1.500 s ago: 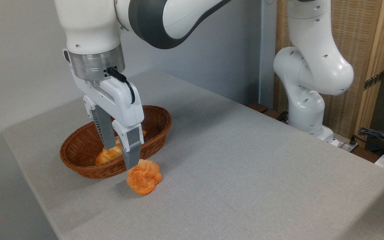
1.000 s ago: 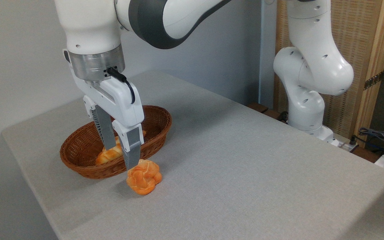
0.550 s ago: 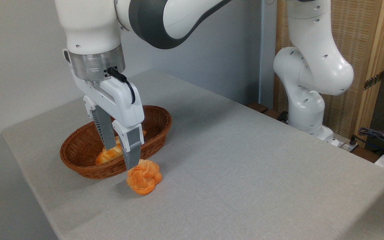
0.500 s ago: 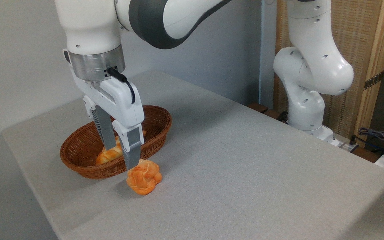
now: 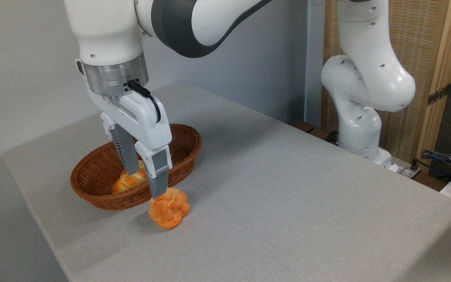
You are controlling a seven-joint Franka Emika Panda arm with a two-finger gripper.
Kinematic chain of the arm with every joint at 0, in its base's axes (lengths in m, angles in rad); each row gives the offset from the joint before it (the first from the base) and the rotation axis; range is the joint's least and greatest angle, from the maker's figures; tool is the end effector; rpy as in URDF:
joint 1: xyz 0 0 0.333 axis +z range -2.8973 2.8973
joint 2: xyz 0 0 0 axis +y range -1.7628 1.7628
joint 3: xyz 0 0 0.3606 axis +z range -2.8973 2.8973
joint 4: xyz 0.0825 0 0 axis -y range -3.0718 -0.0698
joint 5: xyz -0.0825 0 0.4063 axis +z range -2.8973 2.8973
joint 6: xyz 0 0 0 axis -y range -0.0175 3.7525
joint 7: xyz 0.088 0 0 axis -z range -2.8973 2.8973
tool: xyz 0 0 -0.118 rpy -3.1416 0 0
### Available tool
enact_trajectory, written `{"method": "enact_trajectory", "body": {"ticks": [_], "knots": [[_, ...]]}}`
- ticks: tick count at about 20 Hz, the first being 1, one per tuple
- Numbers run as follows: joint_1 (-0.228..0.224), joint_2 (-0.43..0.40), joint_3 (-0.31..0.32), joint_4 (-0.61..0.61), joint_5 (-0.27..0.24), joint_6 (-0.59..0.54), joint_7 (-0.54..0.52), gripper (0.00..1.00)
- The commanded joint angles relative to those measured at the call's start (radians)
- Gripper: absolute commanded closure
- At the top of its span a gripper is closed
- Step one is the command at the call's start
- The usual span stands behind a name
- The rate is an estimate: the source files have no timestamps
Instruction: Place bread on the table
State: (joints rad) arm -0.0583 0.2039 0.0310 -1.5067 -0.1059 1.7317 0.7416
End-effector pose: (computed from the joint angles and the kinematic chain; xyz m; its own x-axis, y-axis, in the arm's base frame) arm 0.6576 -0.0307 0.5789 0.7284 -0.6803 0.0815 -0.6849 -0.7262 0.0588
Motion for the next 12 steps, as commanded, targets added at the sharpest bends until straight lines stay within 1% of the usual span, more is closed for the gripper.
{"method": "enact_trajectory", "body": {"ticks": [1,5,8,9,12], "knots": [[-0.008,-0.006,0.001,0.003,0.005,-0.029,-0.008,0.00],[-0.014,-0.006,-0.006,-0.006,0.002,-0.029,-0.031,0.00],[-0.012,-0.006,-0.052,-0.021,0.000,-0.027,-0.073,0.00],[-0.012,-0.006,-0.057,-0.023,0.000,-0.027,-0.083,0.00],[-0.012,-0.015,-0.106,-0.064,0.002,-0.001,-0.142,0.00]]}}
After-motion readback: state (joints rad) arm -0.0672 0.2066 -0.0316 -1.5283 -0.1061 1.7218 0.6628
